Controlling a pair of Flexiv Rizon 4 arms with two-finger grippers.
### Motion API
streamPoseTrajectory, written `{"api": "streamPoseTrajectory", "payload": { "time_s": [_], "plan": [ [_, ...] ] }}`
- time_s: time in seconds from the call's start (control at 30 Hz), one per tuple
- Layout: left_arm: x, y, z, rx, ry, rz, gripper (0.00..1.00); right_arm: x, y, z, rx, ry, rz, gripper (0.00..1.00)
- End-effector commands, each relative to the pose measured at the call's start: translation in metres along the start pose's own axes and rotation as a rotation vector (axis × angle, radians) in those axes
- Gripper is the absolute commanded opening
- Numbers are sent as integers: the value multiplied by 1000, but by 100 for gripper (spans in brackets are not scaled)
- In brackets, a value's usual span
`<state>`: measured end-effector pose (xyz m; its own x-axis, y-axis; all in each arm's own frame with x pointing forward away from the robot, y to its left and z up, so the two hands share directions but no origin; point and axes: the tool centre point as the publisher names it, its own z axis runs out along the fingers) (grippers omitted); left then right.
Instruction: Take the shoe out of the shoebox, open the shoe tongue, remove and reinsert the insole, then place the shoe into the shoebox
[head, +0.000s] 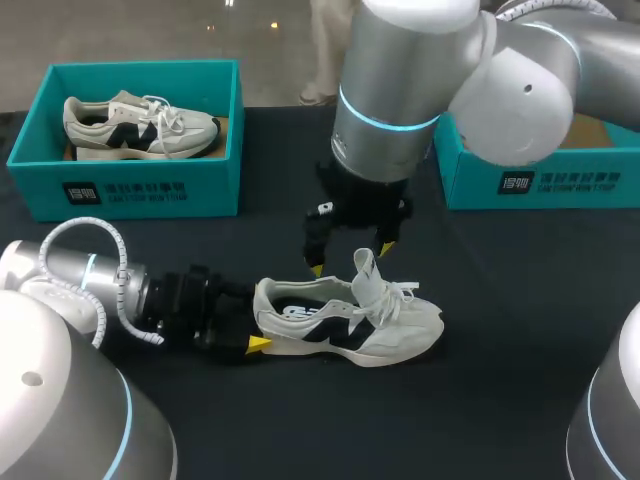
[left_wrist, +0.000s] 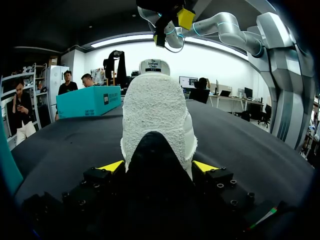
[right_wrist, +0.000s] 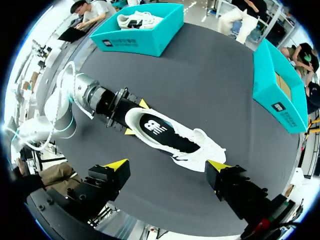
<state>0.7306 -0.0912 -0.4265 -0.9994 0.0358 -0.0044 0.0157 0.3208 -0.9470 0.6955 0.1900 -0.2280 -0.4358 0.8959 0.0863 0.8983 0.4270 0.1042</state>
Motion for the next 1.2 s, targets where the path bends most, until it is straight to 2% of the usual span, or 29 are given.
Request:
{"api": "streamPoseTrajectory", "payload": {
  "time_s": [0.03,0.33,0.4,0.47,0.57,0.63,0.67,0.7,1.13,1.17,1.2],
  "plan": [
    [1,0,-1,-2,1,0,0,4,8,2,106,19,-737,100],
    [1,0,-1,-2,1,0,0,4,8,2,106,19,-737,100],
    [1,0,-1,-2,1,0,0,6,9,1,67,-23,-939,100],
    [1,0,-1,-2,1,0,0,6,9,3,65,10,-1097,100],
    [1,0,-1,-2,1,0,0,2,6,10,2,63,-1283,100],
    [1,0,-1,-2,1,0,0,6,4,14,47,43,-1377,100],
    [1,0,-1,-2,1,0,0,6,4,14,88,34,-1318,100],
    [1,0,-1,-2,1,0,0,4,7,15,99,82,-1223,100],
    [1,0,-1,-2,1,0,0,4,7,15,99,82,-1223,100],
    [1,0,-1,-2,1,0,0,4,7,15,99,82,-1223,50],
    [1,0,-1,-2,1,0,0,4,7,15,99,82,-1223,16]
  ]
}}
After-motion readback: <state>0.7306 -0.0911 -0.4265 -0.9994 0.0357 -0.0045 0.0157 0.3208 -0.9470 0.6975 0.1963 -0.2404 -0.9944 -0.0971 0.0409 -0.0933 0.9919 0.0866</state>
